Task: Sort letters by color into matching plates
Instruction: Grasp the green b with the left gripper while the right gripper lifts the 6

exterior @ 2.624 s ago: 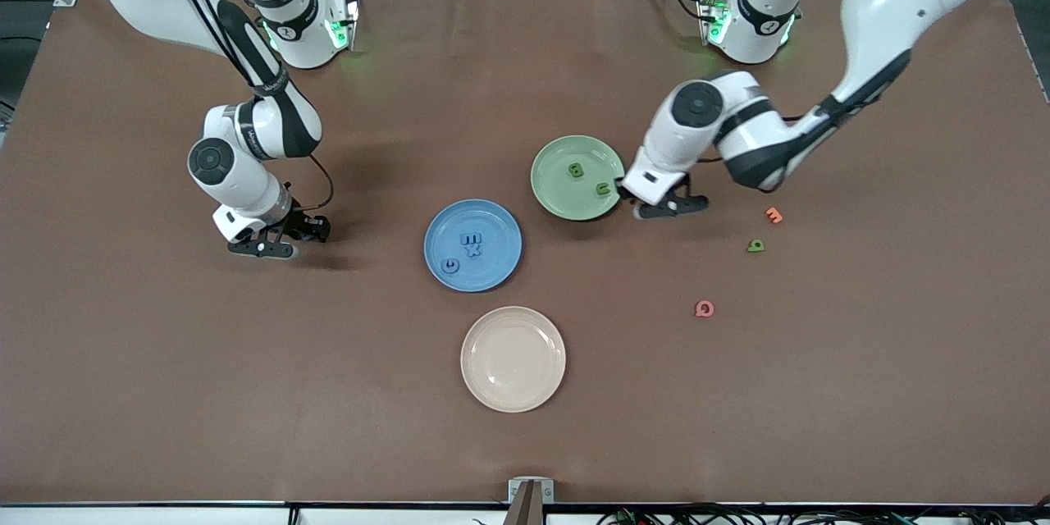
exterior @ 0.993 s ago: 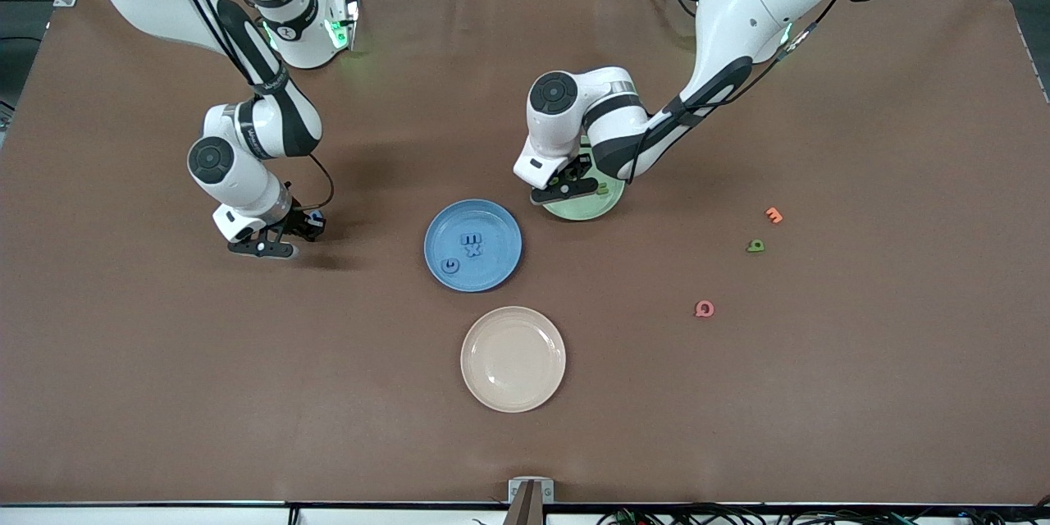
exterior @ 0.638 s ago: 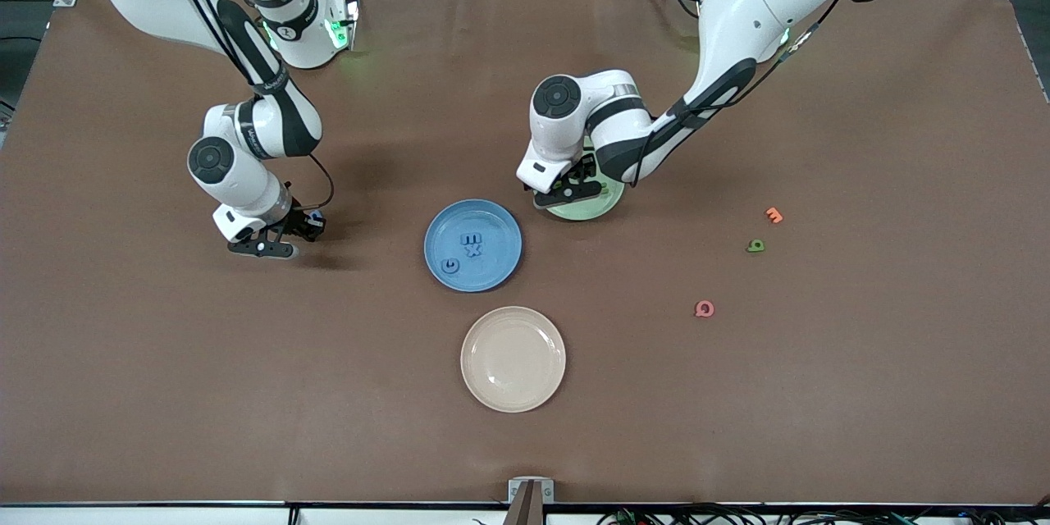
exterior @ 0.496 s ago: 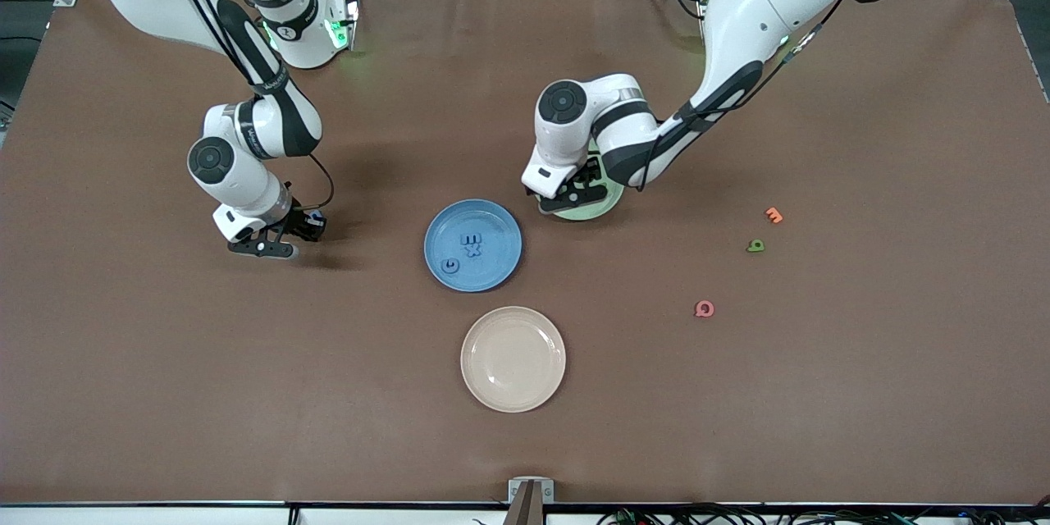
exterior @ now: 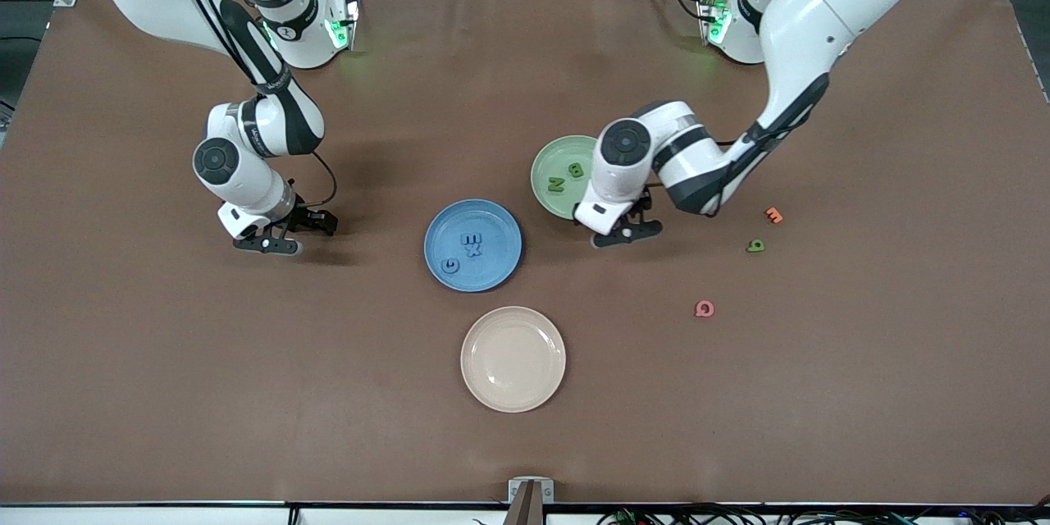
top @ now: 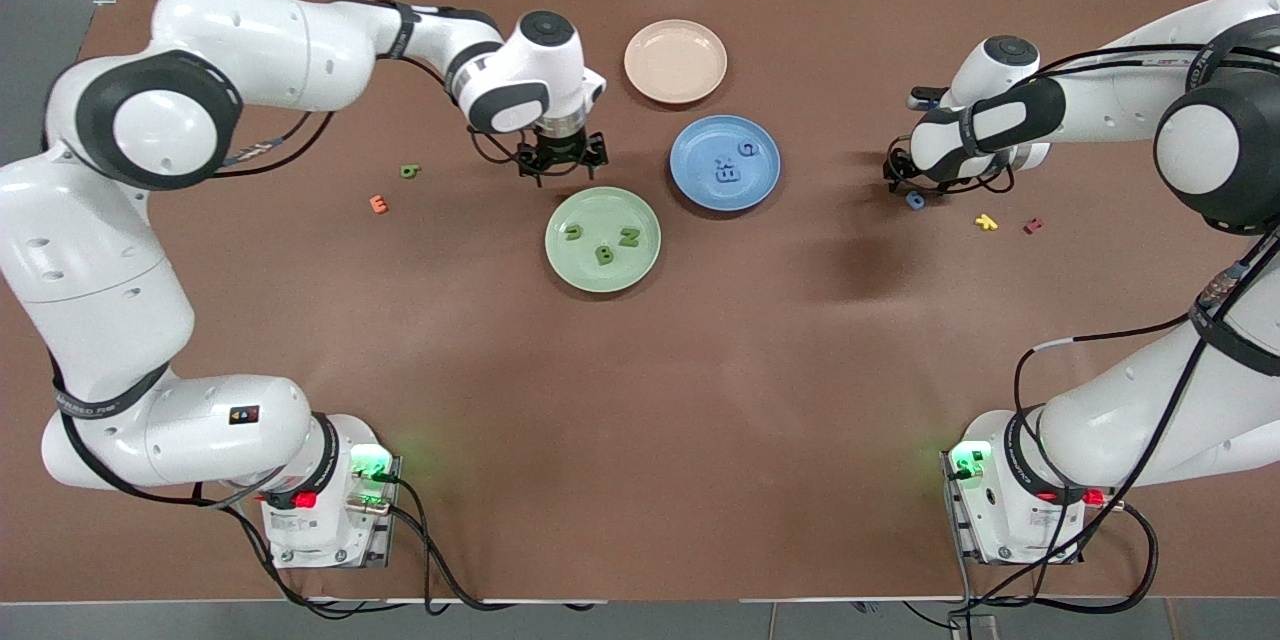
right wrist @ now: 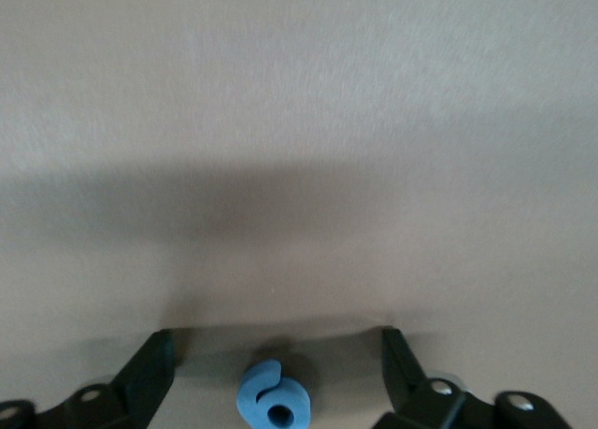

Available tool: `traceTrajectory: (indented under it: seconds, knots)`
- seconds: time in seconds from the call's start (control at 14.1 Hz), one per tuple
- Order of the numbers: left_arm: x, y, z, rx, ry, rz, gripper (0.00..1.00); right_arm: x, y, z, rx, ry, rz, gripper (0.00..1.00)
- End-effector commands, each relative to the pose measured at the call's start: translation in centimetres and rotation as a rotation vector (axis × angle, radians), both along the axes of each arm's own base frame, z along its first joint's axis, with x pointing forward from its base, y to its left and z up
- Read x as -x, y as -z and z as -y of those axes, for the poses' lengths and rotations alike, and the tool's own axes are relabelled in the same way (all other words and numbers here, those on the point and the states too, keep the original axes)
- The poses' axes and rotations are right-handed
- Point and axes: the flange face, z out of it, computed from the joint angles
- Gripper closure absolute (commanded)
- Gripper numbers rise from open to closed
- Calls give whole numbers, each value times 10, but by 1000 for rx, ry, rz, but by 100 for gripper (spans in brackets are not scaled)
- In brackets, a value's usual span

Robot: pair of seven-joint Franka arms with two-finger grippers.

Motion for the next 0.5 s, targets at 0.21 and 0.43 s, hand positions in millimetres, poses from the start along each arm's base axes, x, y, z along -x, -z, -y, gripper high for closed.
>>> traceTrajectory:
  seconds: [0.21,0.43]
  knots:
    - [-10,-25,-99,-10,97,44,2,15,-12,-14,10,13,-45,0]
    - [-18,-19,-145,-7,138,59,2,14,-12,-14,9,11,-37,5]
